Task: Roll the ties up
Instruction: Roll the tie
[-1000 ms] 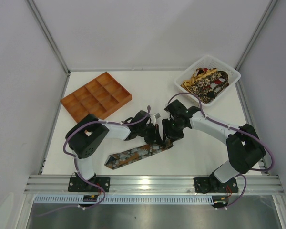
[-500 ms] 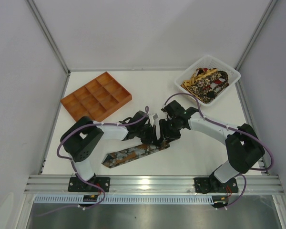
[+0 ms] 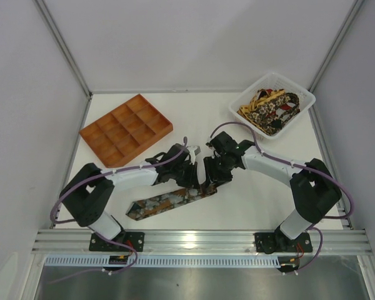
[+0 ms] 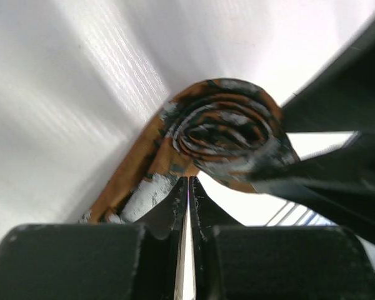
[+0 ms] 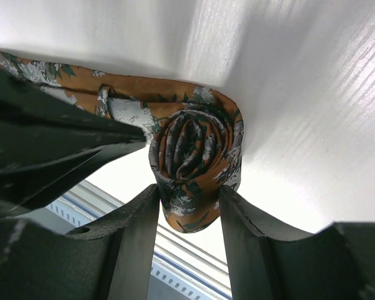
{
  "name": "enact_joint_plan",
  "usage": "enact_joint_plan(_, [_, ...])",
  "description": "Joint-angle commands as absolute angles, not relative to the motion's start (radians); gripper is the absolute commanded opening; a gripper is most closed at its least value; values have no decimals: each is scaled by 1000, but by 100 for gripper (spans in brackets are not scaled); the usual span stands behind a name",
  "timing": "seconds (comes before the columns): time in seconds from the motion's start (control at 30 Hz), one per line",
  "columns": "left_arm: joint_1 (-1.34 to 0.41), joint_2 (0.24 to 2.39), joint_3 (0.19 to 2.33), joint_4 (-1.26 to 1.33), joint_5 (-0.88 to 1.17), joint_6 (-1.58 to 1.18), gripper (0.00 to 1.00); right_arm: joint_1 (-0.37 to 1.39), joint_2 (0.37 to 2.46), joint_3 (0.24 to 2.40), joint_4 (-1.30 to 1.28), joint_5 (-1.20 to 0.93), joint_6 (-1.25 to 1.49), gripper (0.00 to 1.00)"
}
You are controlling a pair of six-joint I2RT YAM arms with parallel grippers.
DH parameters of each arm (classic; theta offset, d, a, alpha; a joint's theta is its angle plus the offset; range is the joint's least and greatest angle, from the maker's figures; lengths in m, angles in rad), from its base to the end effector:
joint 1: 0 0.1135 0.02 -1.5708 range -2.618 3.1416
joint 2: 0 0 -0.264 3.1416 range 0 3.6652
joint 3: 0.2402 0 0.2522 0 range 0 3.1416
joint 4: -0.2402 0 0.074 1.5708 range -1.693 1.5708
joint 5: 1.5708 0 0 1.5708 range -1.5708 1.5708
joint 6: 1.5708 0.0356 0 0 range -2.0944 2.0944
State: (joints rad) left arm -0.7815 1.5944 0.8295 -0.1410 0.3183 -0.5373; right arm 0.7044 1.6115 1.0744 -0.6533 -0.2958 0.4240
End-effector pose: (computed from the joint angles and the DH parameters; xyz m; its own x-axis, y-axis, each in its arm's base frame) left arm 0.2129 -0.2270 0.1662 -0.8925 0.2007 -0.4040 0.4065 0.7461 -0.5274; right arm 0.2310 0.2100 0.2032 -0.9337 -0.2770 -0.2271 -0.3487 0.8479 0.3994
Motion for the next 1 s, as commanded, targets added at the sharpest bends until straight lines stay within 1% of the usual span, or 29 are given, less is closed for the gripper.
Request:
enact_joint_plan(0.0, [-782,1503,786,-176,285,-518,8,716,1621,1118,-652,-290,408,48])
enact_joint_plan(0.17, [-782,1430,710,-204,217,-534,8,729,1626,1135,-658,-288,414,49])
enact_joint_plan(0.23, [-782,1431,683,-193,203,-552,7,738,1634,1147,-663,-282,416,49])
enact_joint_plan(0.33, [-781,1443,644,-175,183,-586,3,749,1644,1166,-673,-278,416,49])
enact_joint_plan(0.43, [-782,1469,626,-150,179,-591,3,756,1658,1178,-683,-268,419,49])
enact_joint_plan(0.57, [-781,1502,643,-129,205,-581,0,769,1689,1204,-721,-201,433,48])
enact_joint_plan(0.7, [-782,1451,643,-106,245,-581,1,775,1695,1203,-716,-204,433,48])
enact_joint_plan(0.8, [-782,1447,666,-141,247,-563,1,773,1689,1200,-709,-201,431,48])
enact_joint_plan(0.97, [-782,1394,669,-107,304,-565,3,773,1695,1195,-710,-195,428,49])
